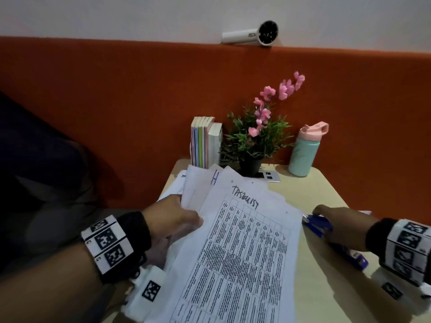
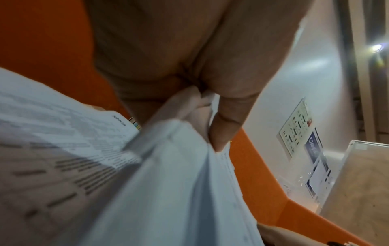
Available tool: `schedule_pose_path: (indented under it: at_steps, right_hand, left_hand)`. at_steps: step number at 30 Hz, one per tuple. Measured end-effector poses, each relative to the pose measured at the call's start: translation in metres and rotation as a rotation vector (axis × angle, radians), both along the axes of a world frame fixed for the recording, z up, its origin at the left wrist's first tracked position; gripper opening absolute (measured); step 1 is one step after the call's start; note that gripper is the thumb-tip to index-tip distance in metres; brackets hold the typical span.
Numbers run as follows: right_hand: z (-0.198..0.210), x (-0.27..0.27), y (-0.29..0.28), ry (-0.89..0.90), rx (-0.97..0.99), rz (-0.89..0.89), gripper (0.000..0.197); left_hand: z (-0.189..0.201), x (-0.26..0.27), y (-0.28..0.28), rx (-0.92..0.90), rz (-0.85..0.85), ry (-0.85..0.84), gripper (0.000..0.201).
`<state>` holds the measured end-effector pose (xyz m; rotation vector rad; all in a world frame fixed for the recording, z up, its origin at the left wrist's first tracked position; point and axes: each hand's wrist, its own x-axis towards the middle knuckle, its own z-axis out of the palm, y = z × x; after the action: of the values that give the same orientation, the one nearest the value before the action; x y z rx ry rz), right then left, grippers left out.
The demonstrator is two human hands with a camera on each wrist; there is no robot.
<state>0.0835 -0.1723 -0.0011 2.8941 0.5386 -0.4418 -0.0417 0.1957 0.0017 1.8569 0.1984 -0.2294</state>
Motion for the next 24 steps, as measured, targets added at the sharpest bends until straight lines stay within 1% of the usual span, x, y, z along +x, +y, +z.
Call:
schedule_pose_path:
  at_steps: [2,3,4,5,6,7,9,10,11,12,14,15,16,18,20,21,22,24]
  right_hand:
    - [0.001,-0.003,0.0,0.009,-0.042,0.031,0.037]
    - [0.004,-0.003,0.001,-0.003,-0.092,0.053,0.039]
    - [0.01,-0.003,0.001,-0.042,-0.145,0.07,0.048]
    - [0.02,-0.003,0.003,-0.117,-0.162,0.076,0.058]
    - [0.035,-0.004,0.008,-0.218,-0.11,0.087,0.064]
    - [0.052,-0.008,0.015,-0.32,0.008,0.128,0.063]
    - [0.085,-0.02,0.035,-0.472,0.339,0.289,0.052]
    - [0.099,-0.026,0.047,-0.487,0.477,0.347,0.043]
    - [0.11,-0.031,0.059,-0.453,0.573,0.382,0.037]
    - [0.117,-0.035,0.072,-0.371,0.621,0.398,0.034]
    - [0.122,-0.037,0.092,-0.222,0.577,0.418,0.036]
    - [0.119,-0.035,0.099,-0.19,0.557,0.426,0.036]
    - [0.114,-0.033,0.104,-0.182,0.572,0.408,0.035]
    - [0.104,-0.027,0.108,-0.212,0.688,0.339,0.026]
    - [0.098,-0.024,0.107,-0.217,0.826,0.288,0.011]
    - [0.097,-0.023,0.106,-0.203,0.889,0.27,0.008]
    - [0.096,-0.023,0.105,-0.189,0.942,0.256,0.008]
    - [0.097,-0.025,0.101,-0.184,1.001,0.247,0.008]
  left_hand:
    - [0.004,-0.003,0.004,-0.031,-0.003,-0.019,0.032]
    - [0.006,-0.004,0.005,-0.046,-0.009,-0.026,0.034]
    - [0.008,-0.005,0.004,-0.06,-0.016,-0.034,0.037]
    - [0.009,-0.005,0.003,-0.073,-0.021,-0.042,0.038]
    - [0.01,-0.003,0.002,-0.081,-0.024,-0.05,0.037]
    - [0.011,-0.001,0.0,-0.089,-0.029,-0.057,0.034]
    - [0.014,0.002,-0.004,-0.102,-0.04,-0.052,0.028]
    - [0.016,0.004,-0.008,-0.102,-0.056,-0.048,0.027]
    - [0.018,0.007,-0.012,-0.095,-0.069,-0.049,0.029]
    - [0.02,0.009,-0.017,-0.085,-0.075,-0.047,0.033]
    - [0.022,0.014,-0.026,-0.094,-0.078,-0.032,0.041]
    - [0.022,0.017,-0.029,-0.11,-0.085,-0.022,0.044]
    - [0.022,0.018,-0.034,-0.122,-0.093,-0.01,0.046]
    - [0.021,0.02,-0.041,-0.134,-0.09,-0.001,0.045]
    - [0.019,0.022,-0.046,-0.162,-0.09,-0.004,0.036]
    - [0.018,0.023,-0.049,-0.191,-0.091,-0.006,0.031]
    - [0.019,0.022,-0.052,-0.23,-0.096,-0.013,0.028]
    - [0.021,0.021,-0.057,-0.285,-0.111,-0.049,0.033]
